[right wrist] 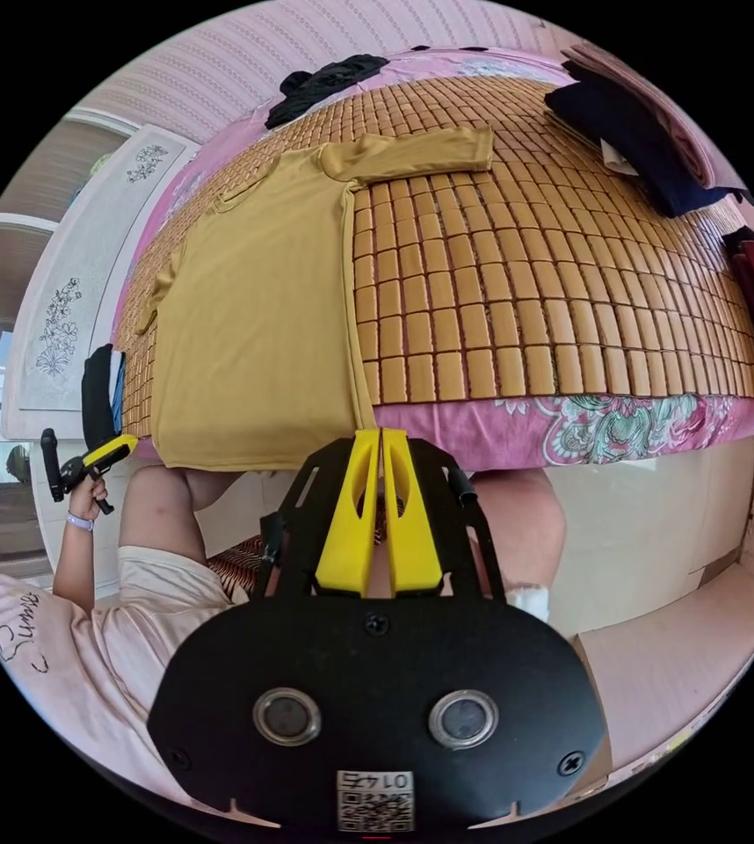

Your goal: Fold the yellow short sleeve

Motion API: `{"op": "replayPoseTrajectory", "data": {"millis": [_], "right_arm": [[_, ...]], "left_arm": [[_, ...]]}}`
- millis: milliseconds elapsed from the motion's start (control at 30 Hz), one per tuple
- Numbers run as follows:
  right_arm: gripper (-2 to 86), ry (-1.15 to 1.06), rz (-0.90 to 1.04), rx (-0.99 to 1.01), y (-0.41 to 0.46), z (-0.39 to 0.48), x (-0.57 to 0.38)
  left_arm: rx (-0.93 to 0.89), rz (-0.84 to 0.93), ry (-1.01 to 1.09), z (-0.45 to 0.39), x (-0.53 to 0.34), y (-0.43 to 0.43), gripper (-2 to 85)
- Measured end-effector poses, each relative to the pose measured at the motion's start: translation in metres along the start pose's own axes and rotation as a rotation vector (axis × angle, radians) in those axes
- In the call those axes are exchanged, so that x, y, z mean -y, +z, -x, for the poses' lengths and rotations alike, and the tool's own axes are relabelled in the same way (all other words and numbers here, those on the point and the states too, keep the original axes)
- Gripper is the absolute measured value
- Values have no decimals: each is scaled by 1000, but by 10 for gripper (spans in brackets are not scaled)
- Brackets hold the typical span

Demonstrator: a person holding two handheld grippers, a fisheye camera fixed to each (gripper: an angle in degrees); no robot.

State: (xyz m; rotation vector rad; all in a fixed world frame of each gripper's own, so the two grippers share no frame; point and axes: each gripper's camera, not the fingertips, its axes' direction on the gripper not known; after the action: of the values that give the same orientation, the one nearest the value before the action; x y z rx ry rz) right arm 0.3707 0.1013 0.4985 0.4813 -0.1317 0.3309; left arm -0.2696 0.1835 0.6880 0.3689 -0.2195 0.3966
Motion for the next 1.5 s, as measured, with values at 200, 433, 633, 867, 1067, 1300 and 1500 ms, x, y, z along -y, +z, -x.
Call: {"op": "replayPoseTrajectory", "data": {"millis": [200,433,633,867,1067,1300,1500], "right_arm": [[-1,-166,-83,51,23,51,23],[1,-504,-61,134,82,178,91],[11,-782,15,133,143,306,148],[31,-973,69,103,215,434,194],[53,-1068,98,41,273,517,219],[63,-1160,76,-1,329,603,232],[77,-1134,88,-140,387,656,252]], "left_arm": [[56,-240,-160,30,-5,-6,37],[-73,-358,-324,66,7,21,48],[-78,-427,-394,104,17,37,50],[121,-425,-383,146,35,54,55],[-89,-522,-467,177,33,71,69],[48,-518,-431,188,32,67,67],[-35,-470,-365,193,43,78,60]]}}
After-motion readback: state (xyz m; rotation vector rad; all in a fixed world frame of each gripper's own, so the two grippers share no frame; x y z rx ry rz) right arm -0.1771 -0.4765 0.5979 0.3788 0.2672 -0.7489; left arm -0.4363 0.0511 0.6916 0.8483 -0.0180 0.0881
